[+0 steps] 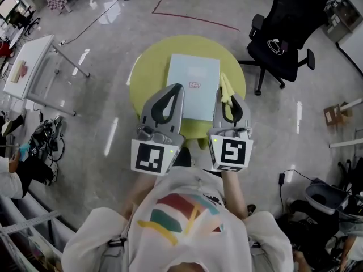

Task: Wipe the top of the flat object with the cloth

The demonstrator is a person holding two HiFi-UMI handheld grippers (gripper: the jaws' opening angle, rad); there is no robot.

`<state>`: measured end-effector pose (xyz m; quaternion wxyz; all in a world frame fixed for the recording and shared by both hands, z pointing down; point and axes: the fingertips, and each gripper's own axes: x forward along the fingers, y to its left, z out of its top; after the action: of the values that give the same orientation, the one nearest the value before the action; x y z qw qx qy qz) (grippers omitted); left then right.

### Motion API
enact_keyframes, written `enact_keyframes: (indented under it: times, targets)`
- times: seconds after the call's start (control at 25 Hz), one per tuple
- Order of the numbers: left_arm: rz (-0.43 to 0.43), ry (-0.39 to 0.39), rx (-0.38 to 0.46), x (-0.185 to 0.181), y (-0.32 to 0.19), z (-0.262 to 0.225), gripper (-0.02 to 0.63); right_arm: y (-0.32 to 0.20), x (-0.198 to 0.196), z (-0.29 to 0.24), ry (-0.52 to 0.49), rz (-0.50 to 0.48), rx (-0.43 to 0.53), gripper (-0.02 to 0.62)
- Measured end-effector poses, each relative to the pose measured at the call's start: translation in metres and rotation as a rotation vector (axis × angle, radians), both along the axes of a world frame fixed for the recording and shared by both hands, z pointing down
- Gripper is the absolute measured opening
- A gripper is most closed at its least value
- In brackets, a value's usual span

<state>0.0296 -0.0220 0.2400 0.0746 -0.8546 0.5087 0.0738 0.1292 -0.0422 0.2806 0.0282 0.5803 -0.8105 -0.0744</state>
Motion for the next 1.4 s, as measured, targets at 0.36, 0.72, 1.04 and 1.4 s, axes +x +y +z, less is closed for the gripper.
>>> enact_keyframes:
  times: [0.36, 0.72, 1.04, 1.4]
  targets:
    - [0.0, -0.021, 0.0, 0.005, 0.002, 0.003, 0.017, 0.033, -0.029, -0.004, 0.027, -0.073, 0.056, 0.026]
    - [0.002, -0.035, -0.003, 0.008, 0.002, 0.004, 0.017, 0.033, -0.025, -0.007, 0.044, -0.059, 0.065, 0.026]
    - [0.013, -0.054, 0.005, 0.016, 0.005, 0.003, 0.017, 0.035, -0.022, -0.005, 0.014, -0.062, 0.05, 0.026]
    - [0.008, -0.063, 0.002, 0.014, 0.005, 0.004, 0.017, 0.034, -0.022, -0.003, 0.001, -0.06, 0.032, 0.026]
